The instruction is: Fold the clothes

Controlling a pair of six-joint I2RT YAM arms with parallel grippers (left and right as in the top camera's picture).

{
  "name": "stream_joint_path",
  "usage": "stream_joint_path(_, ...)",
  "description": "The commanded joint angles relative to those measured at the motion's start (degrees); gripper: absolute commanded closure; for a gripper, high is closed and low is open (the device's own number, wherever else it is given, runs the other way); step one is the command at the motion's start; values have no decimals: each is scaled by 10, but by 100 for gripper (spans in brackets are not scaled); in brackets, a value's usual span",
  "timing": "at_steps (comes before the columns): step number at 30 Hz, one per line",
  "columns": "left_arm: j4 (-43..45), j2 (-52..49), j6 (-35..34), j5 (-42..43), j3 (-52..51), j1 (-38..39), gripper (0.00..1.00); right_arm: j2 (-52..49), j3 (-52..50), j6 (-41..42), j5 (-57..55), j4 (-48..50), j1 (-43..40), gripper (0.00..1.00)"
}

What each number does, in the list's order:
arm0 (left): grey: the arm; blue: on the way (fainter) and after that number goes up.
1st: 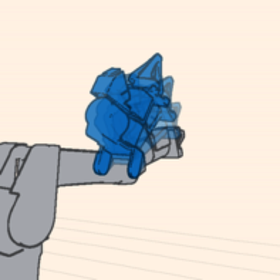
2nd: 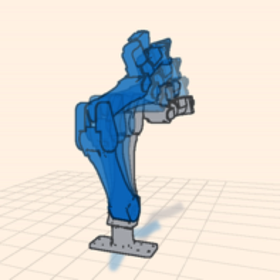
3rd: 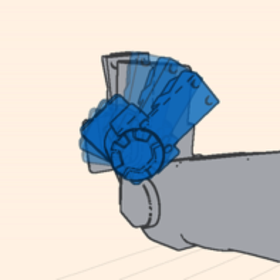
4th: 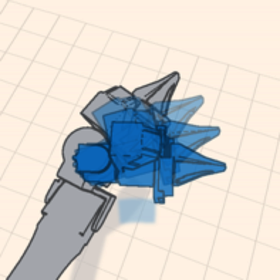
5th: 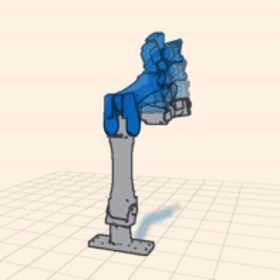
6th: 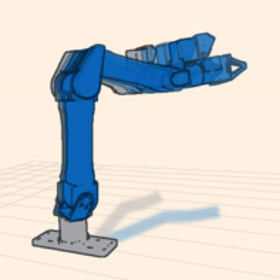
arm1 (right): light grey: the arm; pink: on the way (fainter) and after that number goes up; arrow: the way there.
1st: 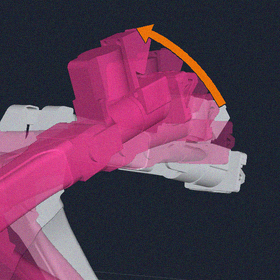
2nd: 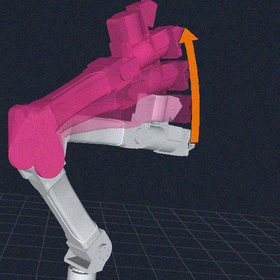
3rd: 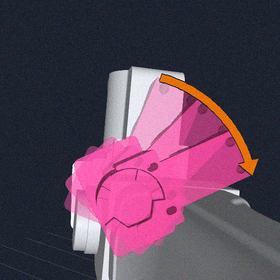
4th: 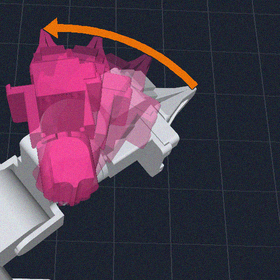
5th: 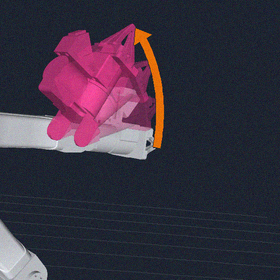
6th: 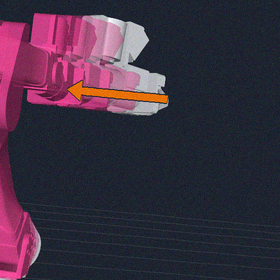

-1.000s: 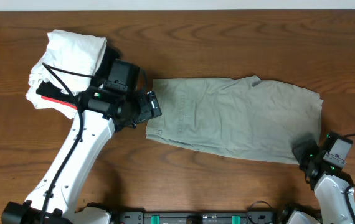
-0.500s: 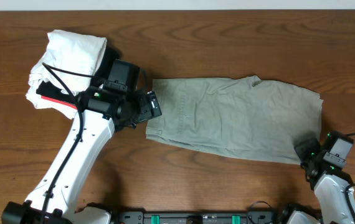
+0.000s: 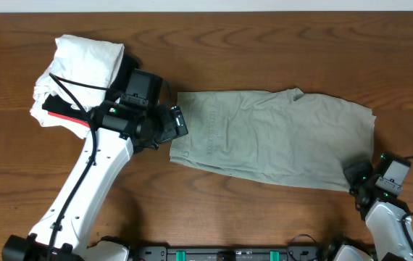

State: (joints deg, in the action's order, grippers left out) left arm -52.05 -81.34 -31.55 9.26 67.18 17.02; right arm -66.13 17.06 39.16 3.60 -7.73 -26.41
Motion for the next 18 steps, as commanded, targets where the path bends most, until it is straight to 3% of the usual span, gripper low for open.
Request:
stream_joint_path(1, 6, -2, 11, 1, 2, -2, 9, 3, -3, -23, 23, 5, -6, 94)
stream_joint_path(4, 7, -2, 10, 2, 2, -2, 11, 18, -2, -46, 71, 23, -6, 99)
stream_joint_path(11, -16, -2, 7, 7, 2, -2, 11, 77, -1, -56, 165, 57, -6, 99)
stream_joint_path(18, -32, -2, -10, 58, 2, -2, 10, 112, -1, -56, 179, 55, -6, 99)
